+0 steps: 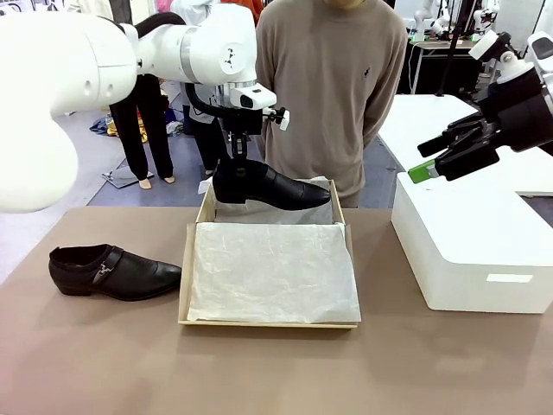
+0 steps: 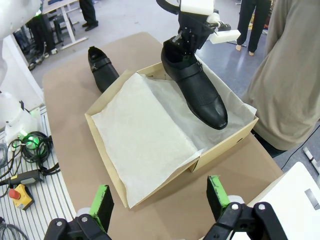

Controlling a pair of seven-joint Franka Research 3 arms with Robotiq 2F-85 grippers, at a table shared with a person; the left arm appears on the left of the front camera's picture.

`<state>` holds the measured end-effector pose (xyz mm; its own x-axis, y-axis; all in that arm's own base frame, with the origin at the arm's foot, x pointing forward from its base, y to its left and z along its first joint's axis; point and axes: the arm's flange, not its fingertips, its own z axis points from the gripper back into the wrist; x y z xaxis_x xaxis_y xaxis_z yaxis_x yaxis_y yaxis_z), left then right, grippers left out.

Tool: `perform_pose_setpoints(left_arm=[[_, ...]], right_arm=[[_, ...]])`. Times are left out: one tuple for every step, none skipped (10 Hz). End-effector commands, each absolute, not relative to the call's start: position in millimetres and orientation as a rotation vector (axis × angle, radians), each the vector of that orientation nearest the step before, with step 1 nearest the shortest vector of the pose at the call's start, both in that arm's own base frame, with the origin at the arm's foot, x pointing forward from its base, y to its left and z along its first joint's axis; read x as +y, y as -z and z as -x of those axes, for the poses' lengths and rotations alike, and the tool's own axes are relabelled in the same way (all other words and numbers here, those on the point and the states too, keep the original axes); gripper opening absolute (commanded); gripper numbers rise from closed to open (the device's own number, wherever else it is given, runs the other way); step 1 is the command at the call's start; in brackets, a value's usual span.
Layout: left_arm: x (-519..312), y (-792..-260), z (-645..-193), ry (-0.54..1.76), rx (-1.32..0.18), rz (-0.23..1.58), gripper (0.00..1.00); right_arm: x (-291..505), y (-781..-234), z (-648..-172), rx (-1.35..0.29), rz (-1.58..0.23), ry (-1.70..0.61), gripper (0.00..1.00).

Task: Pack the shoes into the box.
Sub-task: Place one shoe of the Shoes into the Shoes Box.

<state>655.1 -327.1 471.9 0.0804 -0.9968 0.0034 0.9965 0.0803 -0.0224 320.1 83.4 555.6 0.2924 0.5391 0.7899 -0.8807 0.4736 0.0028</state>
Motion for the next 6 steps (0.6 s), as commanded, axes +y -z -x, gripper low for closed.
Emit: perform_pose_setpoints(left_arm=[[-333, -474, -672, 1.480, 0.041, 0.031, 0.00], [-334, -467, -674, 1.482, 0.060, 0.053, 0.00], [-334, -461, -676, 1.480, 0.069, 0.061, 0.00], [-334, -455, -679, 1.471, 0.073, 0.063, 0.00], [-333, -449, -681, 1.457, 0.078, 0.063, 0.00], [-333, -442, -683, 1.451, 0.086, 0.075, 0.00]], right_arm=[[83, -555, -324, -0.835, -0.508, -1.020, 1.00], [83, -555, -324, -0.835, -0.508, -1.020, 1.00], [83, -555, -324, -0.835, -0.508, -1.020, 1.00], [83, -555, -324, -0.835, -0.508, -1.020, 1.00], [83, -555, -324, -0.835, -0.508, -1.020, 1.00], [83, -555, -324, -0.835, -0.508, -1.020, 1.00]])
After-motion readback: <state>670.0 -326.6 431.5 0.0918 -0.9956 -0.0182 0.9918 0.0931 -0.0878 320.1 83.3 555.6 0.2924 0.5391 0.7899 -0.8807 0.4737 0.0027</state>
